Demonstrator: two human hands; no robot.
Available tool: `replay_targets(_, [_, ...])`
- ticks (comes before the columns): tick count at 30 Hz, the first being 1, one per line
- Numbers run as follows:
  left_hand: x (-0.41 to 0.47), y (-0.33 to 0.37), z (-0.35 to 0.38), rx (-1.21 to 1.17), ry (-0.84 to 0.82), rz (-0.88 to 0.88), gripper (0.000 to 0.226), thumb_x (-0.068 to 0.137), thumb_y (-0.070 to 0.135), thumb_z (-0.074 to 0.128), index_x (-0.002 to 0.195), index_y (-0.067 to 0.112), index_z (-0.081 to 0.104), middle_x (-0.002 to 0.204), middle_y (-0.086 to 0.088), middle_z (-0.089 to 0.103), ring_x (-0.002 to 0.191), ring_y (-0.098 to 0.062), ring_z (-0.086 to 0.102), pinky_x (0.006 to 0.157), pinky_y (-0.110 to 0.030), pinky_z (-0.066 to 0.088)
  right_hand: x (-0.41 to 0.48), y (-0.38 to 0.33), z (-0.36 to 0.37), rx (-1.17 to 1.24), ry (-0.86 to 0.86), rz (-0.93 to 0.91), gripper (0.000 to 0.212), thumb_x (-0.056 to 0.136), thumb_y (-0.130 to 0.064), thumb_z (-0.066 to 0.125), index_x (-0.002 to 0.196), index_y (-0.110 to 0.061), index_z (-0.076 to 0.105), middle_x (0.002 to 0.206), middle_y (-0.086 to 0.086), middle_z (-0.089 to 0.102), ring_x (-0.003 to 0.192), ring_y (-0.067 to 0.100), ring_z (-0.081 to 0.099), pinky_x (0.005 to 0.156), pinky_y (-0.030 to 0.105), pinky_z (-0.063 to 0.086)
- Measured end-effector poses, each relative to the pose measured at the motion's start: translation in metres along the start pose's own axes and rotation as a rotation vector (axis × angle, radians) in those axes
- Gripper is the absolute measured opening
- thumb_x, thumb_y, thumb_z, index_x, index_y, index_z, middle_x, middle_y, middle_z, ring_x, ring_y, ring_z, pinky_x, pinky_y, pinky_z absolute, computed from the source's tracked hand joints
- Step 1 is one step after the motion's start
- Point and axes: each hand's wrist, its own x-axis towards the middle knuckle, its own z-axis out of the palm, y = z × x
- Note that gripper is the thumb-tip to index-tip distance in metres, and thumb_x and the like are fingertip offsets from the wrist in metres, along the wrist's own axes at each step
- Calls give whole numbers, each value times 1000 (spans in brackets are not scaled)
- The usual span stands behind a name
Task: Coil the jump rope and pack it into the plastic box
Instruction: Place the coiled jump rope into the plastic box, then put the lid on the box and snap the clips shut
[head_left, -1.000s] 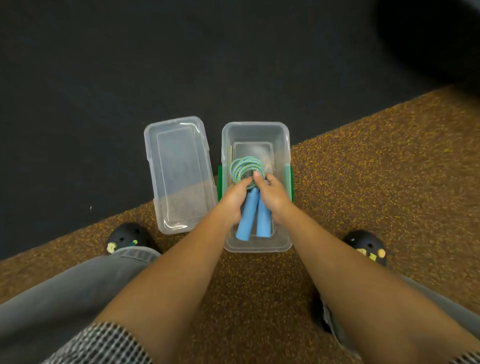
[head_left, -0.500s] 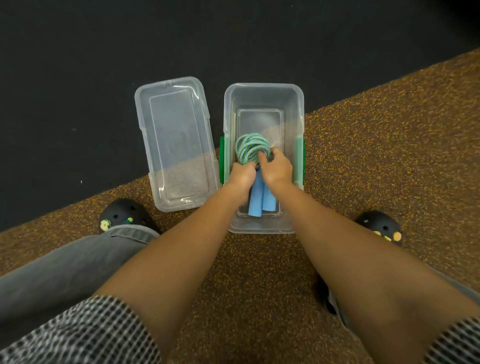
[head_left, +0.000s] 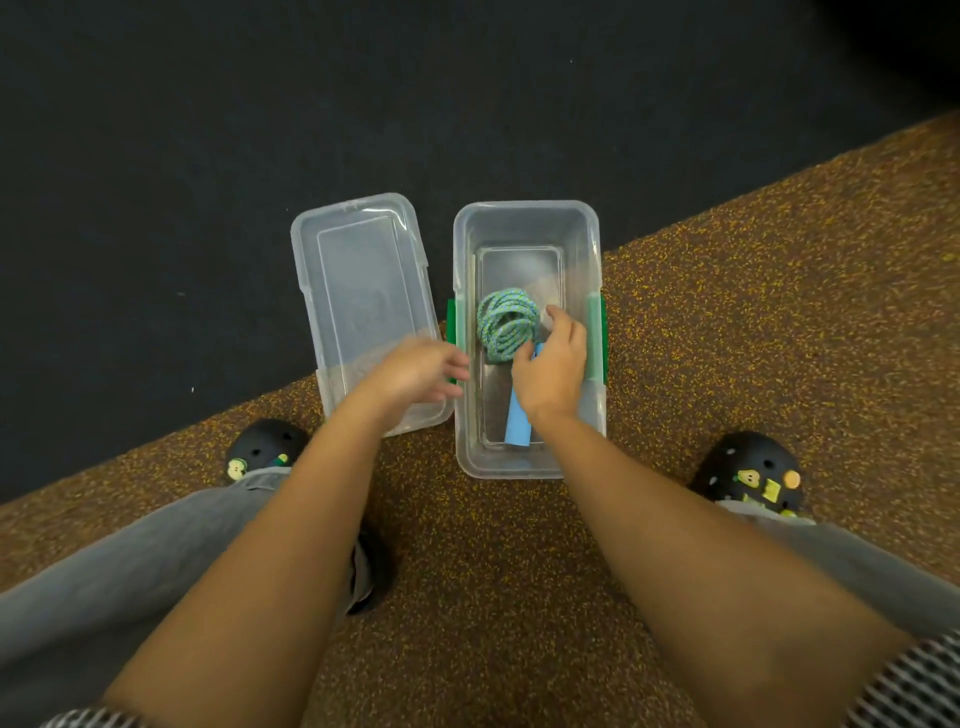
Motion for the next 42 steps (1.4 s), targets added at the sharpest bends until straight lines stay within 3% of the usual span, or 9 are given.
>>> replay_targets(3, [4, -4, -30, -175, 222, 20, 21, 94, 14, 39, 93, 10, 60, 82, -1, 61, 66, -12, 56, 63, -21, 43, -32, -20, 3, -15, 103, -111, 45, 76, -2, 49, 121, -11, 51, 118, 16, 50, 110, 33, 46, 92, 43, 37])
replay_targets(5, [11, -12, -44, -276, 386, 29, 20, 93, 15, 43, 99, 9, 60, 82, 0, 59, 70, -11, 55, 66, -22, 44, -54, -35, 10, 20, 136, -153, 47, 73, -5, 46, 119, -14, 52, 116, 14, 50, 106, 29, 45, 87, 40, 33])
replay_targets(11, [25, -54, -61, -234, 664, 17, 29, 89, 16, 45, 113, 6, 57, 111, -9, 57, 99, -23, 53, 80, -32, 42, -97, -58, 42, 112, -142, -387, 42, 75, -4, 47, 116, -12, 53, 115, 14, 49, 109, 24, 42, 98, 36, 34])
replay_targets(14, [34, -71, -66, -158, 660, -27, 33, 88, 17, 46, 120, 9, 51, 128, -15, 49, 108, -29, 52, 84, -33, 43, -95, -55, 54, 72, -293, -389, 41, 79, -2, 47, 119, -9, 51, 125, 14, 47, 119, 25, 40, 106, 37, 33])
replay_targets(19, [43, -83, -80, -56, 611, -109, 45, 90, 21, 48, 132, 10, 37, 138, -15, 31, 117, -34, 44, 96, -41, 40, -72, -52, 66, -33, -434, -239, 53, 83, -4, 49, 134, -3, 36, 148, 21, 24, 140, 31, 18, 115, 31, 12])
replay_targets(27, [49, -89, -95, -157, 521, -86, 52, 90, 21, 47, 139, 8, 33, 142, -15, 39, 124, -31, 44, 102, -40, 39, -52, -67, 88, -159, -564, 68, 77, 84, -20, 56, 145, -17, 10, 156, 17, -5, 144, 33, 3, 118, 45, 14])
replay_targets(37, [53, -98, -103, -342, 510, -113, 37, 87, 35, 55, 117, 13, 54, 122, -8, 54, 109, -25, 51, 90, -37, 42, -49, -72, 87, -135, -621, 174, 86, 80, -24, 61, 145, -22, 4, 154, 17, 4, 141, 35, 12, 116, 46, 18])
replay_targets(39, [52, -101, -100, -405, 545, -67, 34, 86, 41, 54, 105, 12, 51, 111, -7, 56, 99, -23, 54, 91, -41, 45, -52, -72, 86, -117, -640, 179, 86, 80, -27, 62, 145, -22, 6, 152, 16, 9, 139, 35, 15, 116, 45, 20])
replay_targets(42, [48, -101, -92, -439, 628, 48, 32, 88, 39, 53, 99, 10, 47, 85, 0, 58, 77, -12, 56, 82, -33, 48, -55, -71, 83, -102, -671, 185, 85, 80, -28, 62, 145, -23, 7, 151, 15, 12, 139, 34, 16, 115, 45, 22])
